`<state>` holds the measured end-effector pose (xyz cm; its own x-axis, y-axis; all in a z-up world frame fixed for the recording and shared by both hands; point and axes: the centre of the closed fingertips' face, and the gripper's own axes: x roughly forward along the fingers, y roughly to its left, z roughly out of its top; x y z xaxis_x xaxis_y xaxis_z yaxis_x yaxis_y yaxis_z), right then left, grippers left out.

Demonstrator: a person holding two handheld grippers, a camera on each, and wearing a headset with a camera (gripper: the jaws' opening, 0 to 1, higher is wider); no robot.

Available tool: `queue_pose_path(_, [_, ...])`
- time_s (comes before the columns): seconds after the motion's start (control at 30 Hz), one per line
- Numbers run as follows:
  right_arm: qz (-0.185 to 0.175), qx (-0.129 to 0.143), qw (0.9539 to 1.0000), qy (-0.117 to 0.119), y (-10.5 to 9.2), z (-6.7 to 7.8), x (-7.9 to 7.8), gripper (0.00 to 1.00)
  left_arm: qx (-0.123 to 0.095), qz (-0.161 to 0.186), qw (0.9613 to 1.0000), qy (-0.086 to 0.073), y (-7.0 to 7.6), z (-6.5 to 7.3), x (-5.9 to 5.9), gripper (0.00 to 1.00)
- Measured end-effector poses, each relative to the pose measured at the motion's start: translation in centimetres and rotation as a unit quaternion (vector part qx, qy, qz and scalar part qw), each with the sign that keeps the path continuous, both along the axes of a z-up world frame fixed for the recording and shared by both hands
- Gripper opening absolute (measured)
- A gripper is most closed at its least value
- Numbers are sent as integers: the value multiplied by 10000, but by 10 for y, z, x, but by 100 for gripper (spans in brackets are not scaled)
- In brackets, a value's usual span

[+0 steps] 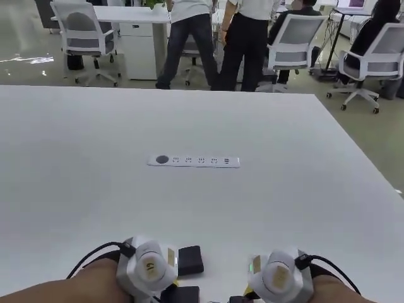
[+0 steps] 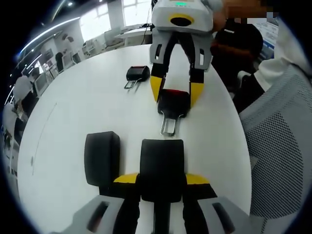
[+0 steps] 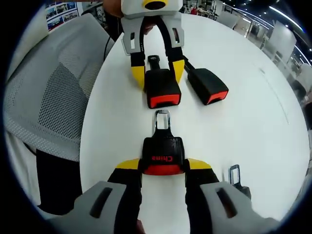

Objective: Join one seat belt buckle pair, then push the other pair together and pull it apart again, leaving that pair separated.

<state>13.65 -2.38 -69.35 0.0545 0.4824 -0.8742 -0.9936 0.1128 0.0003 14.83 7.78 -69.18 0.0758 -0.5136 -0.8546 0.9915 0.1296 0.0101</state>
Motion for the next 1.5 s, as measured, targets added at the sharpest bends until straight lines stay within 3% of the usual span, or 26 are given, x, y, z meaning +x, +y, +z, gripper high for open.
queue_pose_path(0.3, [-40, -57, 10000, -19, 10, -1, 3, 32, 27, 1, 10000, 2, 1, -1, 0, 33])
queue_pose_path(0.7, [244, 17, 9994, -227, 22, 2, 6, 32, 38, -89, 9999, 47, 1, 0, 0, 33])
queue_pose_path(1.1, [433, -83, 9990, -103, 24, -2, 6, 31, -78, -335, 9994, 93, 0, -2, -2, 33])
queue_pose_path(1.5, [659, -243, 9975, -104, 31, -3, 11, 31, -5, -400, 9991, 105, -1, -1, -3, 33])
